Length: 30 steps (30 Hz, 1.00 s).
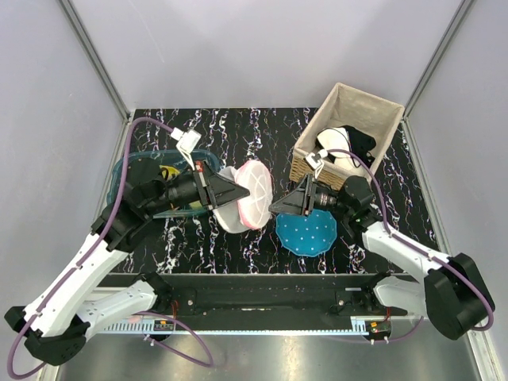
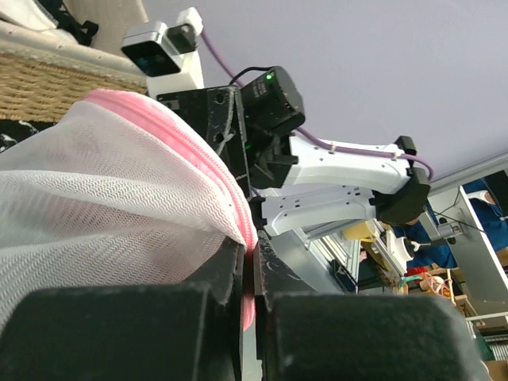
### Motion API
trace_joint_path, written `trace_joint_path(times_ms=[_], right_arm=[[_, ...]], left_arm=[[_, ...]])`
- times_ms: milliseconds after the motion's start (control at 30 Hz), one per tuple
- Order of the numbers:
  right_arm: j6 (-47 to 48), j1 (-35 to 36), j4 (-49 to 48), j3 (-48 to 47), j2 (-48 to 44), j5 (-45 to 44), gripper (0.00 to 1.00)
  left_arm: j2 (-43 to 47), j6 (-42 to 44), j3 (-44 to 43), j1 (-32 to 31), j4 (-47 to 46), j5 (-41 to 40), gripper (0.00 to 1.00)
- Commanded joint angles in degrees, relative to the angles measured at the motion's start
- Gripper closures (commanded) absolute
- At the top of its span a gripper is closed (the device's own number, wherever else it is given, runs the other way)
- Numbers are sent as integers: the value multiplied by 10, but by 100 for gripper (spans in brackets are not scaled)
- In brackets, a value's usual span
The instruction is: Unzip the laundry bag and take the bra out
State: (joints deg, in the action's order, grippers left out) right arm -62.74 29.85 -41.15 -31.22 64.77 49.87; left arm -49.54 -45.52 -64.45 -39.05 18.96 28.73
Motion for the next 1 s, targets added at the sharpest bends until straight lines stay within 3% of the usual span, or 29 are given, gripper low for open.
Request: trace_joint_path(times_ms=[0,300,400,433,500,567,667,700,767,833,967], right_arm=[[-65,2,-136,-6,23,59,0],[-96,3,-180,-50,8,80,0],[-88,2,-150,-57,-3,71,3],[-76,3,-128,-58,-10,64,7],[7,3,23,-66,-45,21,21],[110,3,199,-75,-81,-29,27],[169,3,307,-79,-138,-98,36],[176,3,319,-80,-153,-114,39],[180,3,345,-84,-160,-129,74],[175,3,353,-89,-161,-142,92],[155,2,370,-93,-148,-170,98]], left_arm=[[15,-17,-25,2,-46,15,100],[23,-40,27,2,-80,21,100],[19,-27,22,4,-59,5,100],[15,-21,21,6,-48,4,100],[12,-11,13,19,-25,-2,100],[8,9,9,35,11,4,100],[1,24,14,73,29,32,100],[-4,27,19,87,31,39,100],[-22,31,28,97,22,57,100],[-39,41,36,101,14,60,100],[-93,66,36,103,18,40,100]])
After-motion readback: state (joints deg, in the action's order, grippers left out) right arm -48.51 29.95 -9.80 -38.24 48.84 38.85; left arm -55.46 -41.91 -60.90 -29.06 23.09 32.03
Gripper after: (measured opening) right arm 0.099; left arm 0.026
